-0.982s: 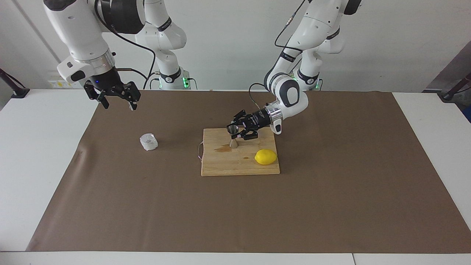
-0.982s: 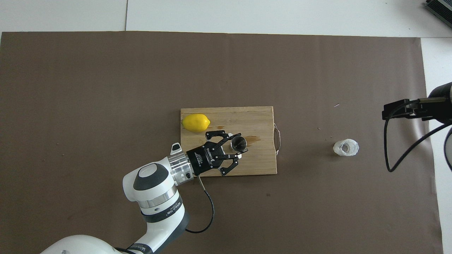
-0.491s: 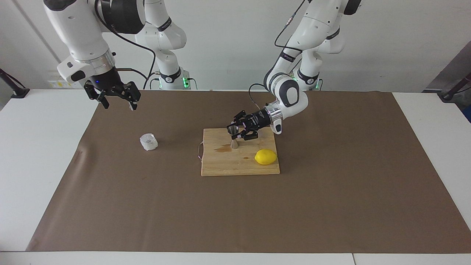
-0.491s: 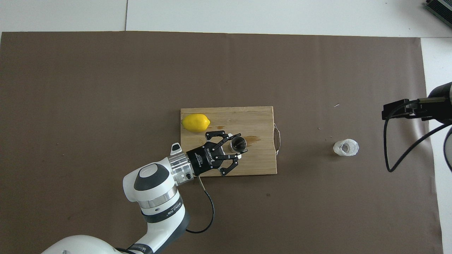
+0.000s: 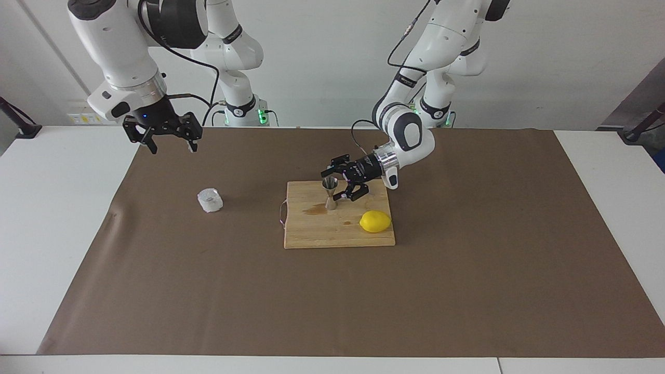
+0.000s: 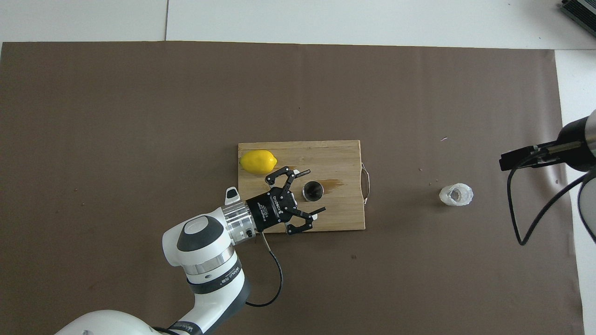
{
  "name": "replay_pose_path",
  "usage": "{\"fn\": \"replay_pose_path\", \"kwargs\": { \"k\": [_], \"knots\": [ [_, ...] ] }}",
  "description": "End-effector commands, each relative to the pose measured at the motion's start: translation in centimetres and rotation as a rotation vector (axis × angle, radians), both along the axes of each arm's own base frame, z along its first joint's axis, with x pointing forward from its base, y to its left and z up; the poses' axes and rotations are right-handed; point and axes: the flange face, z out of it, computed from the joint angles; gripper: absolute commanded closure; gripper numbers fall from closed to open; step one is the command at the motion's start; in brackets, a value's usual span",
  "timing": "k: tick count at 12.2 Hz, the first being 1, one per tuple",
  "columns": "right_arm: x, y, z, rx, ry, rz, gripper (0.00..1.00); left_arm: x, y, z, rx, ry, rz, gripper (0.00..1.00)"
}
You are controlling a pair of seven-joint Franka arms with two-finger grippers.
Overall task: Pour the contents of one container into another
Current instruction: 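Lower the jigger onto the wooden board and open the left gripper, then withdraw the left gripper while the right gripper grasps the white cup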
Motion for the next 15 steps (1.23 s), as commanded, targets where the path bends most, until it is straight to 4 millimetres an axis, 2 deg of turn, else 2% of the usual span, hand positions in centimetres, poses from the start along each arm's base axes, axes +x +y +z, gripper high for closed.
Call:
{"fn": "replay_pose_path", "kwargs": {
  "k": [1,2,3,7,10,12,14,15],
  "knots": [
    [-2.0,-0.4,-1.5,0.022,-0.008,0.264,0.0,0.5,-0.6,1.4,-0.032,-0.03,-0.003,0.0],
    [-2.6,-0.4,-2.4,0.021,-0.023,0.376,0.0,0.6,-0.7,2.4,-0.046,-0.028,-0.006,0.0],
    [-3.1,-0.4,-3.4,0.017,-0.044,0.485,0.0,0.8,-0.6,4.4,-0.073,-0.017,-0.002,0.0],
    [-4.4,-0.5,-6.8,0.038,-0.042,0.885,0.0,4.1,3.1,9.6,-0.087,0.038,-0.035,0.0],
    [-4.4,-0.4,-11.0,0.054,-0.064,1.151,0.0,7.3,6.4,11.6,-0.009,0.03,-0.063,0.0],
    [-5.2,-1.3,-13.8,0.081,-0.043,1.211,0.0,9.2,8.3,13.3,0.112,0.007,-0.129,0.0],
    [-5.5,-1.6,-16.4,0.102,-0.077,1.29,0.0,9.8,10.2,14.1,0.238,-0.058,-0.185,0.0],
    [-5.3,-2.7,-18.4,0.143,-0.095,1.31,0.0,10.4,11.6,15.0,0.306,-0.103,-0.208,0.0]
  ]
}}
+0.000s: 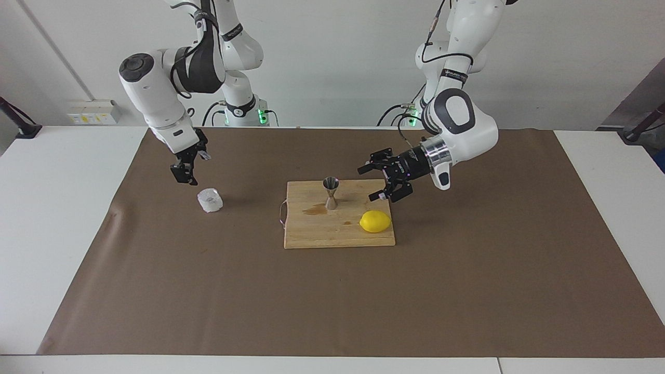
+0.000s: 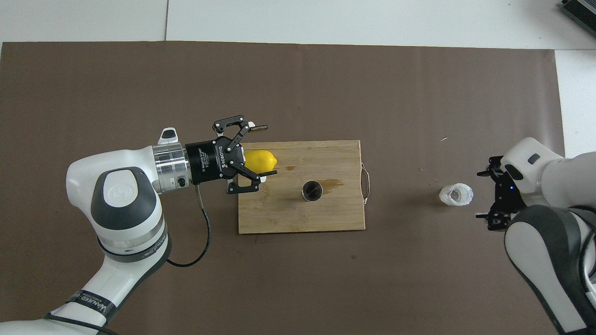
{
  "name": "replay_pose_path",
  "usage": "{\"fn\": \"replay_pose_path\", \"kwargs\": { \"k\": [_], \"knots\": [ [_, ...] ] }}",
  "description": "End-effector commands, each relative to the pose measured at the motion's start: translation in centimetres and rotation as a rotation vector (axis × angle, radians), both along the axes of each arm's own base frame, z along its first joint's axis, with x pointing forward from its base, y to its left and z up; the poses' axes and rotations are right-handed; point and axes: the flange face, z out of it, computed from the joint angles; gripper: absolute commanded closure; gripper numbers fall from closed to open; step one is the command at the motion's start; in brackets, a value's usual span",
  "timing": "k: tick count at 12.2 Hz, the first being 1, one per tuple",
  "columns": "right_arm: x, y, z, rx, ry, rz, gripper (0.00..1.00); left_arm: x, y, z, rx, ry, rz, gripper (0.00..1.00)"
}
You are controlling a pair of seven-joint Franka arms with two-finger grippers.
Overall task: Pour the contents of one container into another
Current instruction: 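Withdraw the left gripper while the right gripper grasps the white cup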
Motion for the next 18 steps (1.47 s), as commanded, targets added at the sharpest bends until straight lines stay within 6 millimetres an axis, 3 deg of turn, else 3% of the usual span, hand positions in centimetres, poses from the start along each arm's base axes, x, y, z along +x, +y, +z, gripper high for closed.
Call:
{"fn": "replay_pose_path", "kwargs": {
  "k": [1,4,7,10,13,15,16,18],
  "knots": [
    [0.2,-2.7,-4.5,0.103,-0.016,0.089,0.0,0.7,1.8,2.4,0.154,-0.102,-0.098,0.0],
    [1.0,-5.0,-7.6,0.159,-0.062,0.177,0.0,2.7,2.0,5.8,0.435,-0.305,-0.286,0.0],
    [1.1,-6.1,-9.7,0.216,-0.076,0.19,0.0,3.0,2.5,8.0,0.627,-0.415,-0.417,0.0],
    [1.2,-7.3,-12.5,0.28,-0.098,0.189,0.0,3.4,2.6,12.2,0.859,-0.538,-0.627,0.0],
    [1.4,-7.3,-14.0,0.304,-0.107,0.158,0.0,2.8,3.6,13.0,0.996,-0.674,-0.846,0.0],
    [1.4,-7.2,-14.3,0.323,-0.111,0.138,0.0,2.8,6.1,14.0,1.127,-0.736,-1.012,0.0],
    [1.4,-7.2,-14.3,0.322,-0.113,0.147,0.07,2.5,7.5,14.5,1.14,-0.73,-1.076,0.0],
    [1.3,-7.1,-14.3,0.333,-0.111,0.142,0.73,2.5,11.6,15.3,1.131,-0.714,-1.139,0.0]
  ]
}}
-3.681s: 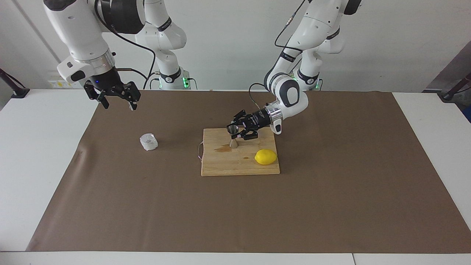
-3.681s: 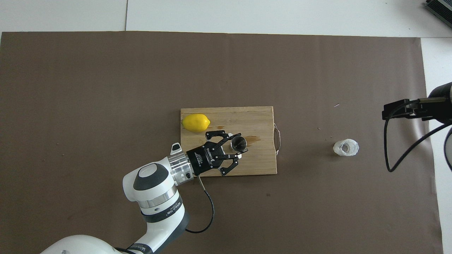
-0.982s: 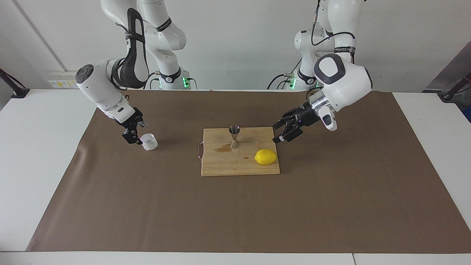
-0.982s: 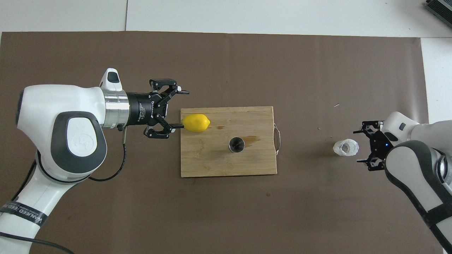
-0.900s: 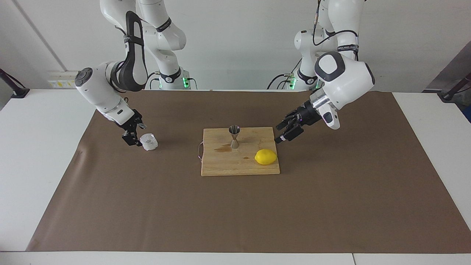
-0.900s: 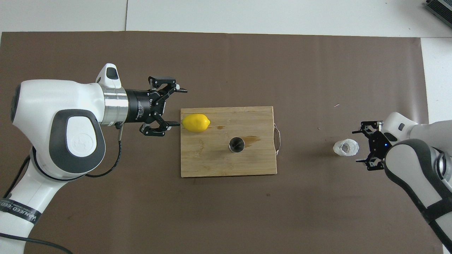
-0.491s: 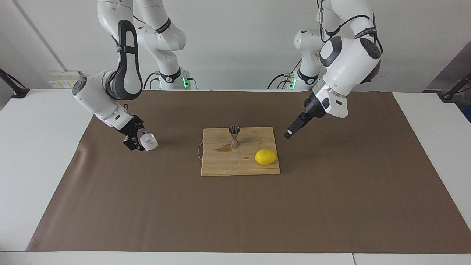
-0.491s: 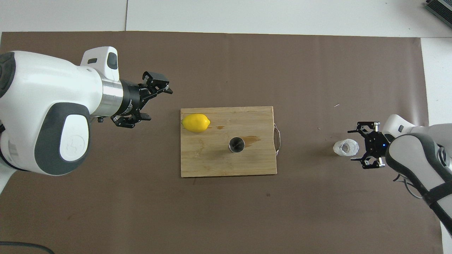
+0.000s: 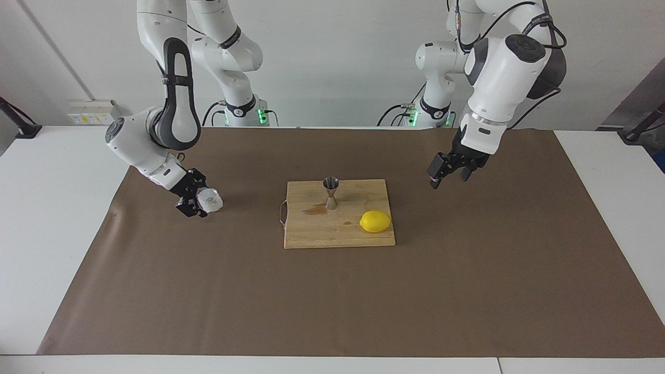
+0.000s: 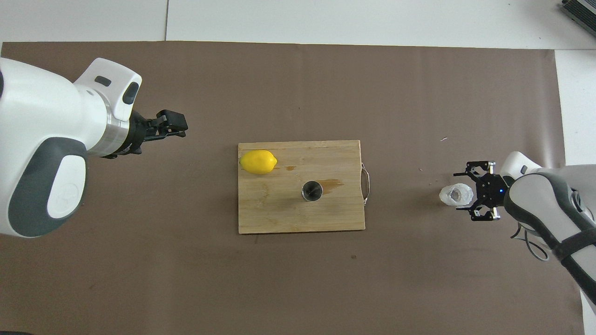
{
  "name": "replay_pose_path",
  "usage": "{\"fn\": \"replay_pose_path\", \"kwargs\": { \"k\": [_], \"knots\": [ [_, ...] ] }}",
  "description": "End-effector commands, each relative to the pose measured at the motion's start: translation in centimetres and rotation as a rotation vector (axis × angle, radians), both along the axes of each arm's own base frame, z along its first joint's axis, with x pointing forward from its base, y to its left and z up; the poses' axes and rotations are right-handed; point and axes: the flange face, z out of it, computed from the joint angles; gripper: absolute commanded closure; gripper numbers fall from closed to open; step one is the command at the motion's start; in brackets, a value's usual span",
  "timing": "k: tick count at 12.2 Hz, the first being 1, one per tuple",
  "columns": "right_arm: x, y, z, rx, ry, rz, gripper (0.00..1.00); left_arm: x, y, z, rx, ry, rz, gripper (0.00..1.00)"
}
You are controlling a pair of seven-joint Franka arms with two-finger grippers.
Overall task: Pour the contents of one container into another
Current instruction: 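Withdraw the left gripper while the right gripper grasps the white cup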
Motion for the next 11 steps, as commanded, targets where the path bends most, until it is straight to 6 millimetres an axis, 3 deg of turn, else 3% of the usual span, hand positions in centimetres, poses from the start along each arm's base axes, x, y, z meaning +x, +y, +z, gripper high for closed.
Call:
{"fn": "replay_pose_path", "kwargs": {
  "k": [1,4,6,8,11],
  "knots": [
    [0.1,-0.1,0.0,0.04,-0.023,-0.02,1.0,-0.4,4.7,1.7,0.051,0.047,-0.074,0.0],
    [0.7,0.4,0.7,0.079,-0.036,-0.071,1.0,-1.0,8.8,1.8,0.06,0.12,-0.134,0.0],
    [1.5,1.9,3.0,0.089,-0.035,-0.127,1.0,-0.8,10.3,2.5,0.059,0.111,-0.132,0.0],
    [2.4,5.3,4.6,0.102,-0.01,-0.164,1.0,-1.2,10.5,3.7,0.06,0.148,-0.131,0.0],
    [4.4,12.4,7.9,0.078,0.019,-0.201,1.0,-2.9,10.3,4.8,0.06,0.215,-0.14,0.0]
  ]
}}
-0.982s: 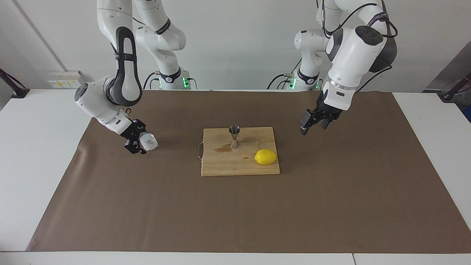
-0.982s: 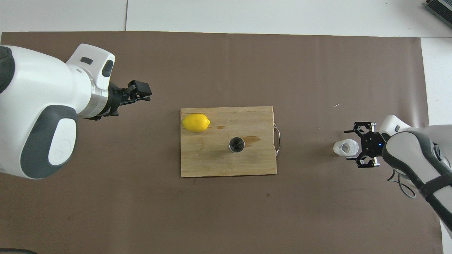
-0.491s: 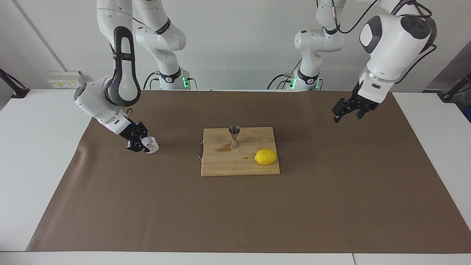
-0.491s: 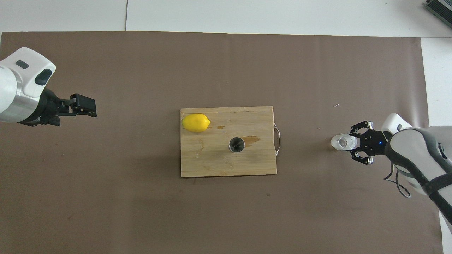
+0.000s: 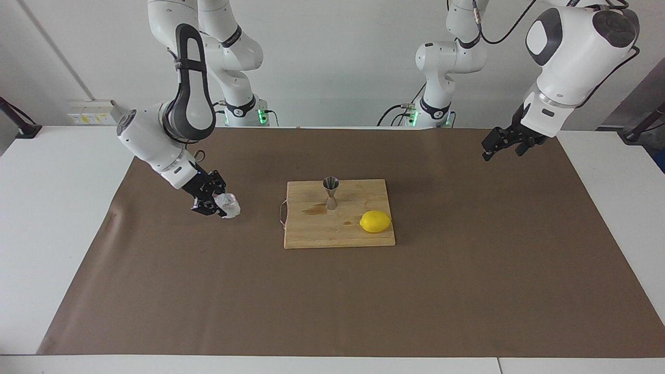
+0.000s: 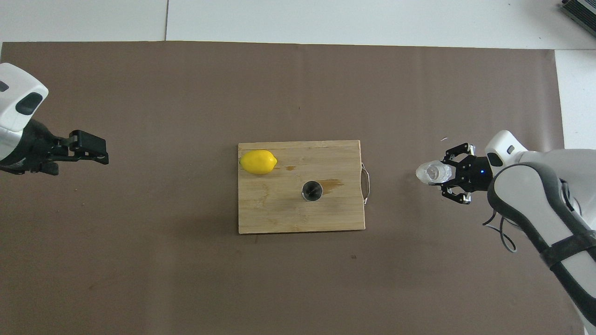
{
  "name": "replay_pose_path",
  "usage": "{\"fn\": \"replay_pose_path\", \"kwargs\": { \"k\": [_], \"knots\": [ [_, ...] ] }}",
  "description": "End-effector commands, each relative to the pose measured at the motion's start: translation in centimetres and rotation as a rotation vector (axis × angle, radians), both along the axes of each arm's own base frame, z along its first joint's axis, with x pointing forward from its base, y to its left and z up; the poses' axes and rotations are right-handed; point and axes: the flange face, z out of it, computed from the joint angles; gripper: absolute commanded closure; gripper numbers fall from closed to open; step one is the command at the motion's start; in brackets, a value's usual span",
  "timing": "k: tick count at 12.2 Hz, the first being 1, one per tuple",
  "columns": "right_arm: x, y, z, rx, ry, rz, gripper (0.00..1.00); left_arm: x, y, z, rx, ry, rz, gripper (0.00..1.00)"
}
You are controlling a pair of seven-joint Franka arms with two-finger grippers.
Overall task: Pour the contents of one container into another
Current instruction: 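Lift the white cup with the right gripper and carry it over the jigger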
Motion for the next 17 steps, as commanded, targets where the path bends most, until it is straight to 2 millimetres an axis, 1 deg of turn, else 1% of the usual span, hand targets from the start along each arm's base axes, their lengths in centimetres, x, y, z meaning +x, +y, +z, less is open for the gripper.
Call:
{"fn": "replay_pose_path", "kwargs": {
  "k": [1,3,4,5,6,7,8,9,10,12,13,14,16,17],
  "knots": [
    [1.4,5.2,2.9,-0.039,0.033,-0.043,1.0,-1.5,0.5,2.2,0.015,0.005,-0.013,0.0],
    [2.3,9.8,5.9,-0.151,0.007,-0.002,1.0,-1.7,0.5,3.1,0.014,-0.004,-0.015,0.0],
    [2.3,11.4,7.0,-0.19,0.007,0.011,1.0,-1.7,0.6,3.9,0.015,-0.009,-0.014,0.0],
    [2.1,13.7,8.0,-0.21,0.041,-0.015,1.0,-1.7,0.6,4.7,0.016,-0.021,-0.014,0.0],
    [2.3,15.1,9.0,-0.247,0.045,-0.047,1.0,-1.7,0.6,4.8,0.015,-0.028,-0.017,0.0],
    [2.2,17.2,10.0,-0.291,0.04,-0.058,1.0,-1.7,0.5,4.7,0.014,-0.029,-0.015,0.0],
    [1.9,18.6,10.7,-0.34,0.052,-0.06,1.0,-1.8,0.5,4.5,0.013,-0.024,-0.014,0.0],
    [1.5,19.9,11.2,-0.392,0.051,-0.056,1.0,-1.9,0.4,4.3,0.014,-0.015,-0.012,0.0],
    [0.6,21.9,11.1,-0.421,0.04,-0.036,1.0,-2.0,0.4,4.4,0.014,-0.015,-0.012,0.0],
    [-0.1,23.4,11.3,-0.458,0.017,-0.014,1.0,-2.0,0.3,4.4,0.012,-0.015,-0.012,0.0],
    [-0.8,24.7,11.2,-0.467,0.007,0.013,1.0,-2.1,0.4,4.4,0.012,-0.013,-0.011,0.0],
    [-1.1,25.5,11.3,-0.478,-0.007,0.033,1.0,-2.1,0.4,4.4,0.014,-0.015,-0.011,0.0],
    [-2.5,27.9,11.0,-0.519,-0.033,0.082,1.0,-2.1,0.5,4.4,0.012,-0.015,-0.009,0.0],
    [-2.7,28.2,10.9,-0.533,-0.038,0.06,1.0,-2.1,0.5,4.4,0.014,-0.015,-0.009,0.0]
  ]
}}
